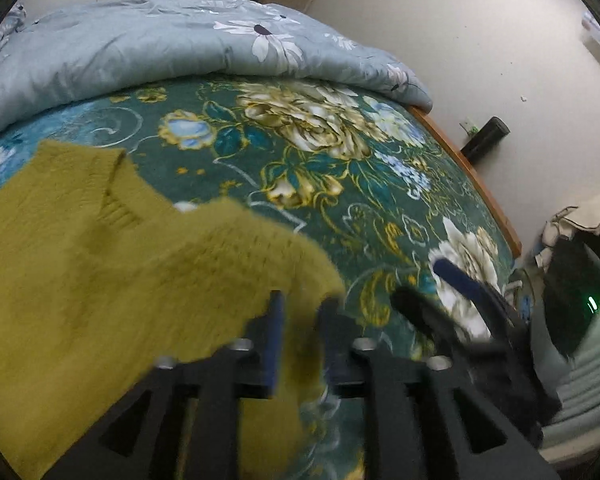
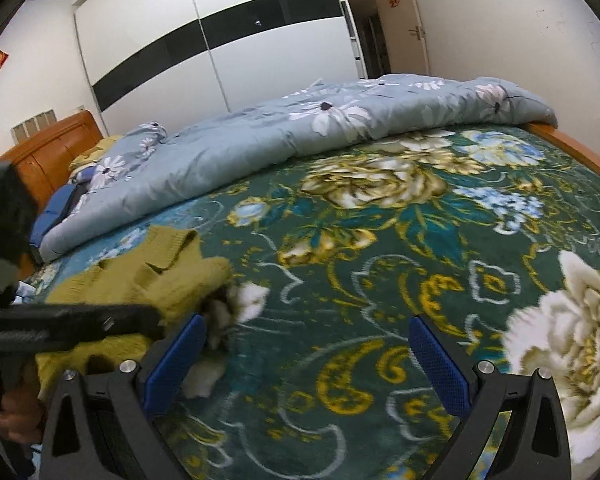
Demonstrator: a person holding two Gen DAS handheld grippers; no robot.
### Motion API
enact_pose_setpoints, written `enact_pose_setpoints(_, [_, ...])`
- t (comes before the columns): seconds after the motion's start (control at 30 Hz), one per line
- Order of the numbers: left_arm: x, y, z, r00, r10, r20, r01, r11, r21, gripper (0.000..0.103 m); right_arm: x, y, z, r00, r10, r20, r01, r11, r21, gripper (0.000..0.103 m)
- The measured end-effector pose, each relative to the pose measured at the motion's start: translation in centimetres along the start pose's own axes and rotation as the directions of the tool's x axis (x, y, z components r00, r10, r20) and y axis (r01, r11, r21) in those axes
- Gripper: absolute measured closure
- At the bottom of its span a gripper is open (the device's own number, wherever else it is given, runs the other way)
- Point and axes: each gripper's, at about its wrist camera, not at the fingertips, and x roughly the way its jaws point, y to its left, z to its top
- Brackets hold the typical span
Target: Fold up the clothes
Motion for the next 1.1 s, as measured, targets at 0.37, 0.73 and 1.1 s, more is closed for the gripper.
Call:
enact_pose_setpoints(0.37, [-8.0, 7.9, 2.4, 0.967, 0.225, 0.117, -0.243, 0.955, 0.168, 0.050, 2.4, 3.5, 0.0, 0.988, 0.136, -0.077, -0.133, 0.990, 0.040, 0.000])
enact_pose_setpoints(0.73, [0.2, 22.0, 10.7, 0.935, 0.352, -0.039, -0.337, 0.918, 0.208, 0.050, 8.9, 4.2, -0.4, 0.955, 0.192, -0.228, -0.177, 0.981, 0.083, 0.030])
enact_pose_setpoints(1.1, [4.6, 21.4, 11.3, 0.954, 0.295, -0.049, -0.266, 0.913, 0.308, 0.073, 9.9, 5.0, -0.6, 0.930, 0.258, -0.260, -0.243, 0.966, 0.091, 0.083])
